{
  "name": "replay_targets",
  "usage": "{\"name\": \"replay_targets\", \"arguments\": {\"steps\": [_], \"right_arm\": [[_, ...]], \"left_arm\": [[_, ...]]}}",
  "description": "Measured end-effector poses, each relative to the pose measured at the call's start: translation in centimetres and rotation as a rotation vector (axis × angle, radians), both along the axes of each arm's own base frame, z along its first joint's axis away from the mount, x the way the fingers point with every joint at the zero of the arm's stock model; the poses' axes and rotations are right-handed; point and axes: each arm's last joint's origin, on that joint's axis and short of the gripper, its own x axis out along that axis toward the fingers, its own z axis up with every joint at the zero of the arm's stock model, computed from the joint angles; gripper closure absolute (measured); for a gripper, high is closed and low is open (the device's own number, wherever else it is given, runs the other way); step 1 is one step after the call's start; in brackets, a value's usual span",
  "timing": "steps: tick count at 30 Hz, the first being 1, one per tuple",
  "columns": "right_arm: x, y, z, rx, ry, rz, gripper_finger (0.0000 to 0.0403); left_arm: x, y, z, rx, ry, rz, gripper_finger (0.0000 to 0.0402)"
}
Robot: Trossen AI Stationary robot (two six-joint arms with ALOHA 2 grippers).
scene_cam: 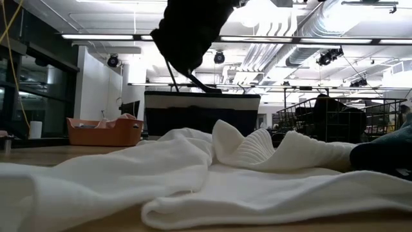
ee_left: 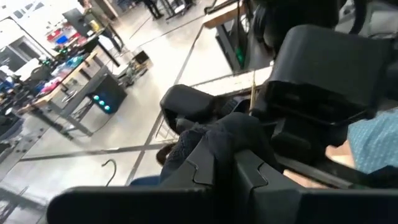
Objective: Pick & Place Cloths
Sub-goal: Put the left black boxer into the wire basket
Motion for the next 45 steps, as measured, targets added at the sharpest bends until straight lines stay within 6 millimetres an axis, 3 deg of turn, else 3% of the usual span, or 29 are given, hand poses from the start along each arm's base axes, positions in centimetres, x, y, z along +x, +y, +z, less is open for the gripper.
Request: {"name": "replay_targets", "arguments": {"steps": [5, 14, 21, 27, 33, 37, 45], "right_arm": [[0.0, 0.0, 0.3, 0.007, -0.035, -0.012, 0.0126], [-0.2, -0.2, 0.5, 0.057, -0.05, -0.052, 0.0375], [-1.3, -0.5, 1.1, 0.091, 0.002, -0.111, 0.0378], [-2.7, -0.8, 1.8, 0.107, 0.046, -0.197, 0.0378], [-5.1, -1.5, 3.0, 0.085, 0.097, -0.413, 0.0378], [-7.6, -2.3, 3.9, 0.131, 0.116, -0.552, 0.0378], [-13.5, -5.3, 4.3, 0.315, 0.145, -0.809, 0.0378]], "left_arm": [[0.0, -0.1, 0.1, -0.007, -0.006, -0.025, 0.0394], [0.0, -0.1, -0.1, -0.009, 0.013, -0.037, 0.0365], [-0.4, -0.1, 0.1, -0.006, 0.022, -0.043, 0.0294], [-1.9, -0.7, 1.2, 0.009, 0.007, -0.079, 0.017], [-5.2, -1.2, 2.6, 0.047, 0.008, 0.008, 0.0064], [-7.5, -1.4, 3.1, 0.007, -0.005, 0.1, 0.0043], [-10.6, -1.0, 1.5, -0.184, 0.093, 0.182, 0.0059]]}}
